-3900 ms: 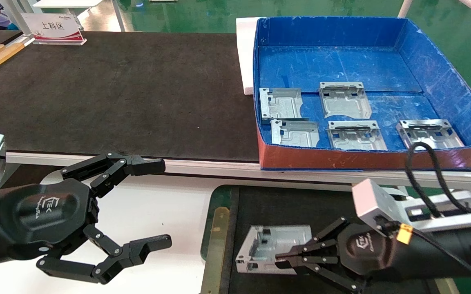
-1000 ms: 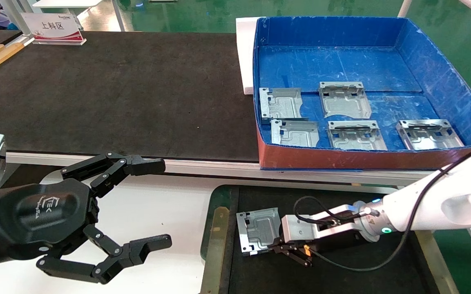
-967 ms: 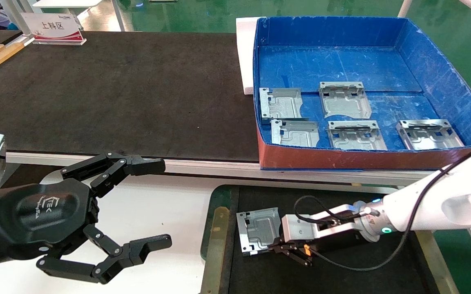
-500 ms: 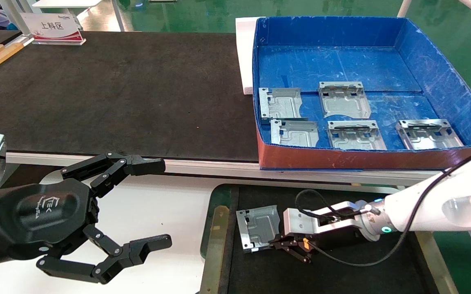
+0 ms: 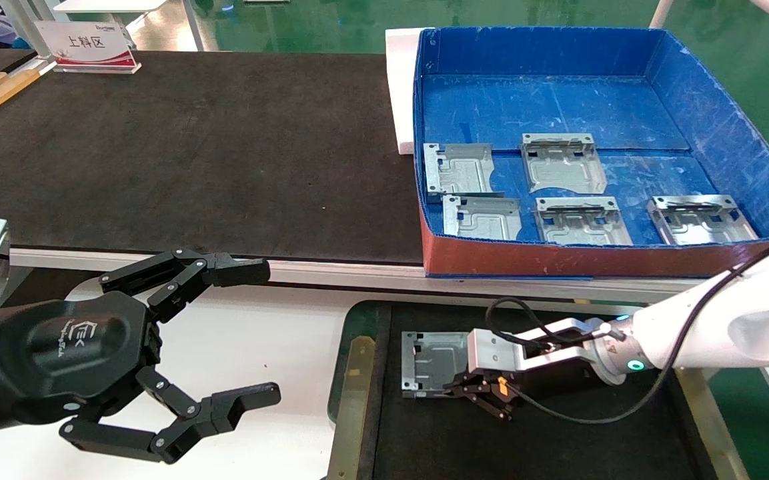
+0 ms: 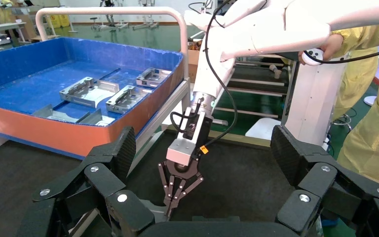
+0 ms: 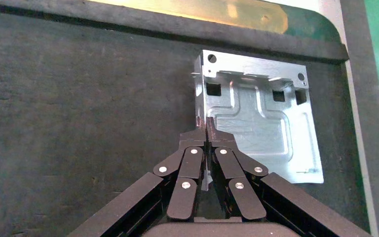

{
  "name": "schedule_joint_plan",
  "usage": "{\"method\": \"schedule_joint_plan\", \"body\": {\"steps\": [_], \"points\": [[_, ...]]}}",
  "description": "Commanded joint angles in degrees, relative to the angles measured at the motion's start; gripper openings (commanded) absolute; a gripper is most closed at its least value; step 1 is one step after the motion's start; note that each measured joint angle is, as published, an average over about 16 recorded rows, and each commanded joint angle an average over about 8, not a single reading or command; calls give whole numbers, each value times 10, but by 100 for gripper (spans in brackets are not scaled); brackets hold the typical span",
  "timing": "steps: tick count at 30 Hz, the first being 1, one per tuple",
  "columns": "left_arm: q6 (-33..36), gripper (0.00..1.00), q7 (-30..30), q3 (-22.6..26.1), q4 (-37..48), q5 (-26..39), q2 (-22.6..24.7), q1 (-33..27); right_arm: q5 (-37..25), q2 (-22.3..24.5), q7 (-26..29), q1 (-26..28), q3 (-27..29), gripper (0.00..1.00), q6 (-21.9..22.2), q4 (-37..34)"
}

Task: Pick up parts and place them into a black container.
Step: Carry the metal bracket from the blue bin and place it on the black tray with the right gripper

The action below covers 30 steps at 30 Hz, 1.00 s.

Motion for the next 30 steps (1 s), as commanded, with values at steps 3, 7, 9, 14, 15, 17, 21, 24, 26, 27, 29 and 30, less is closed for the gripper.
{"method": "schedule_joint_plan", "body": {"steps": [3, 7, 9, 14, 15, 17, 21, 24, 26, 27, 29, 30], "points": [[0, 100, 0, 0, 0, 0, 0, 0, 0, 0, 5, 1, 0, 0, 1, -1], [0, 100, 0, 0, 0, 0, 0, 0, 1, -1, 4, -2, 1, 0, 2, 1], [0, 100, 0, 0, 0, 0, 0, 0, 1, -3, 3, -2, 0, 0, 5, 3], [0, 100, 0, 0, 0, 0, 0, 0, -2, -10, 3, -1, -1, 0, 14, 6], [0, 100, 0, 0, 0, 0, 0, 0, -2, -11, 3, -1, -1, 0, 16, 7], [0, 100, 0, 0, 0, 0, 0, 0, -3, -15, 3, -1, -2, 0, 19, 9], [0, 100, 0, 0, 0, 0, 0, 0, -4, -21, 2, -1, -3, 0, 24, 12], [0, 100, 0, 0, 0, 0, 0, 0, -5, -26, 2, -2, -3, 0, 27, 14], [0, 100, 0, 0, 0, 0, 0, 0, -6, -28, 1, -2, -4, 0, 28, 14], [0, 100, 0, 0, 0, 0, 0, 0, -7, -29, 1, -3, -5, 0, 28, 15], [0, 100, 0, 0, 0, 0, 0, 0, -9, -30, -1, -4, -6, 0, 27, 15], [0, 100, 0, 0, 0, 0, 0, 0, -10, -31, -2, -4, -7, 5, 26, 16]]}}
